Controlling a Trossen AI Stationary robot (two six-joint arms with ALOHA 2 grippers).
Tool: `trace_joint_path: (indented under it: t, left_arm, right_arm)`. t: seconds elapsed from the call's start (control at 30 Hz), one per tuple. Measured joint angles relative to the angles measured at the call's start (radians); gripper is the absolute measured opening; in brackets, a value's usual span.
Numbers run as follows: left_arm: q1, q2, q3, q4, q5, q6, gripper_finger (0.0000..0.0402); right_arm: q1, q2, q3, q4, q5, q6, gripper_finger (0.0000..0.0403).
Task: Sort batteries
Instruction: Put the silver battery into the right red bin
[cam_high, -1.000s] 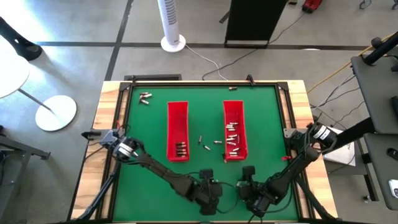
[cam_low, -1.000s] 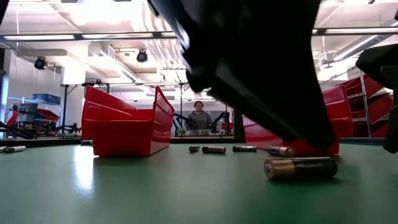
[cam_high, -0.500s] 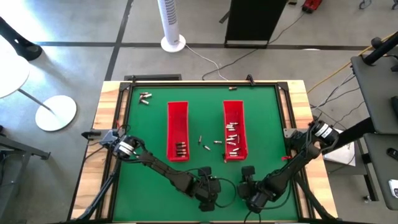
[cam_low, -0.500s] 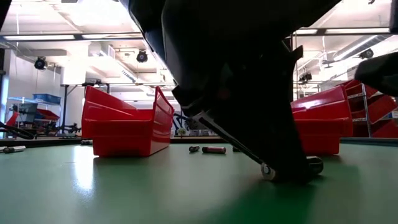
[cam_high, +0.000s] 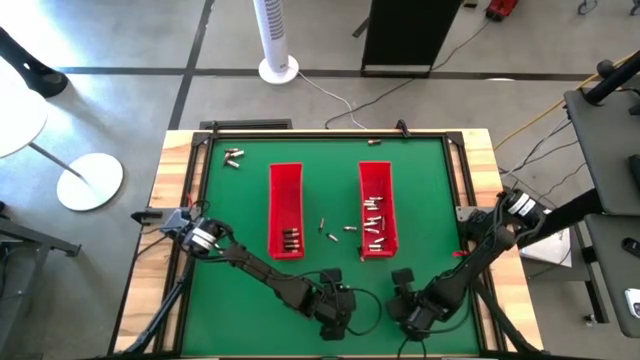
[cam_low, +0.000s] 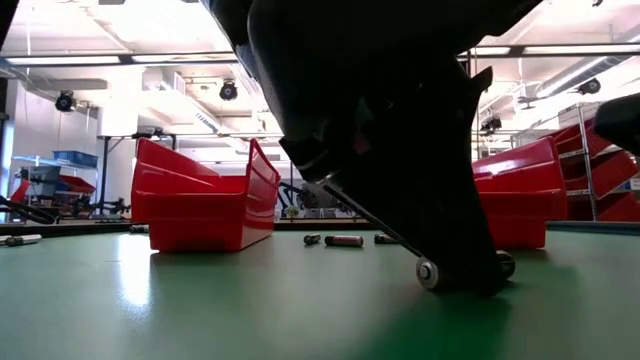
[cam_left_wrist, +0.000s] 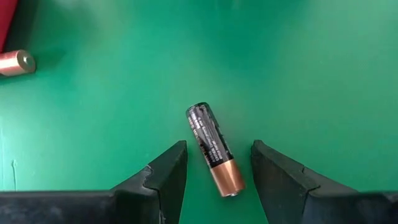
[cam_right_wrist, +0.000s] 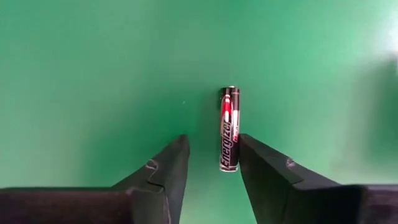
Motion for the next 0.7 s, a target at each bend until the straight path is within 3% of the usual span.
trace_joint_path:
  t: [0.2, 0.37, 0.7]
  left_arm:
    - [-0.012, 0.0, -0.003, 0.0, -0.019, -0.027, 0.0158]
    - [-0.014, 0.0, -0.004, 0.004, -0.027, -0.027, 0.0158]
    - [-0.012, 0.0, -0.005, 0.006, -0.028, -0.048, 0.0158]
  right_arm:
    - [0.081, -0.002, -0.12, 0.217, 0.186, 0.104, 0.0129]
    - [0.117, 0.005, -0.245, 0.519, 0.316, 0.126, 0.0136]
    - [0.146, 0.005, -0.399, 0.775, 0.402, 0.121, 0.0116]
